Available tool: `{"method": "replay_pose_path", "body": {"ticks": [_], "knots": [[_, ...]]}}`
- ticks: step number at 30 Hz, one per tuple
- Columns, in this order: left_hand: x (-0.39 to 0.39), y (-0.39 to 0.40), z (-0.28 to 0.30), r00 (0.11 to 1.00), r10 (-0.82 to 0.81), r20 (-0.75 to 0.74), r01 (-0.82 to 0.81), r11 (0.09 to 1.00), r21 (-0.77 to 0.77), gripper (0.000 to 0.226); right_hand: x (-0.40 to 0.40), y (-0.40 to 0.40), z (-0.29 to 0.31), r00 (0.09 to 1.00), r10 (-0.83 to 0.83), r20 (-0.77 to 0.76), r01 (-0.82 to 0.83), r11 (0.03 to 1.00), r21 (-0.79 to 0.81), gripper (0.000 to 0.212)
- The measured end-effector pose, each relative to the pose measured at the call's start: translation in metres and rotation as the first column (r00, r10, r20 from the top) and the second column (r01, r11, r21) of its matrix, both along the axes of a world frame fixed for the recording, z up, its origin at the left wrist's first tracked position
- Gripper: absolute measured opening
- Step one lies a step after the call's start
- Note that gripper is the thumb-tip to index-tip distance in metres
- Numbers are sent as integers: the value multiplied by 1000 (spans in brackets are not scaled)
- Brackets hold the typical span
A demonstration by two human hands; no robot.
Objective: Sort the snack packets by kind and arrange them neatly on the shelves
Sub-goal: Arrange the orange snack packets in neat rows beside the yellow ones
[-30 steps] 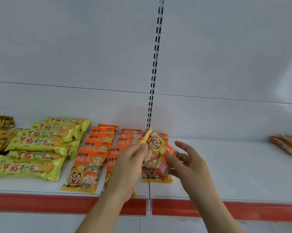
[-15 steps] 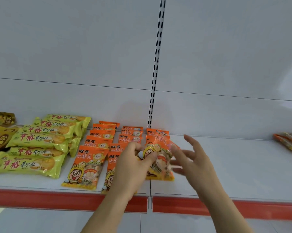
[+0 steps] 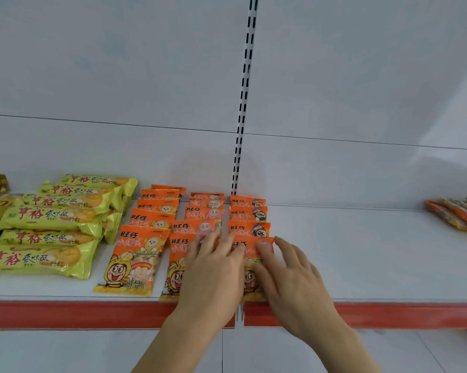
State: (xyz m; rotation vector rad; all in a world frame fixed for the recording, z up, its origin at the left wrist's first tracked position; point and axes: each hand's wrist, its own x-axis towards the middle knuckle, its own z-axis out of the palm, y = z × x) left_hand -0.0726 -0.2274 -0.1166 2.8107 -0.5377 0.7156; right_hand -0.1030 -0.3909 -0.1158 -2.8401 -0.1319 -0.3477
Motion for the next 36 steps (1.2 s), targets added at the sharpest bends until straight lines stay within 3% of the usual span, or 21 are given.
{"method": "replay_pose_path", "body": {"ticks": [2, 5, 9, 16, 22, 29, 36], "knots": [[-1, -1, -3, 1000, 24, -1, -24, 999, 29, 31, -6, 1, -1, 999, -18, -28, 15, 996, -93, 83], [0, -1, -4, 999, 31, 16, -32, 998, 45, 30, -10, 2, -2, 994, -48, -94, 30, 982, -185, 77], [0, -3, -5, 1000, 14, 24, -13, 999, -51, 35, -14, 2, 5, 990, -49, -135, 26, 985, -172, 78], [-6, -38, 8, 999, -17, 39, 22, 990, -138, 44, -28, -37, 12, 992, -126, 28, 129, 983, -133, 76], [-23, -129, 17, 996, -92, 3, 92, 992, -87, 56, -52, -121, 10, 958, -274, 91, 283, 952, -114, 72], [-53, -283, 41, 978, -152, -145, 147, 988, -39, 65, -91, -273, 28, 944, -328, 41, 331, 936, -123, 87], [-46, -408, 46, 956, -239, -173, 236, 971, -33, 59, -97, -401, 43, 905, -424, -14, 421, 901, -110, 68]]}}
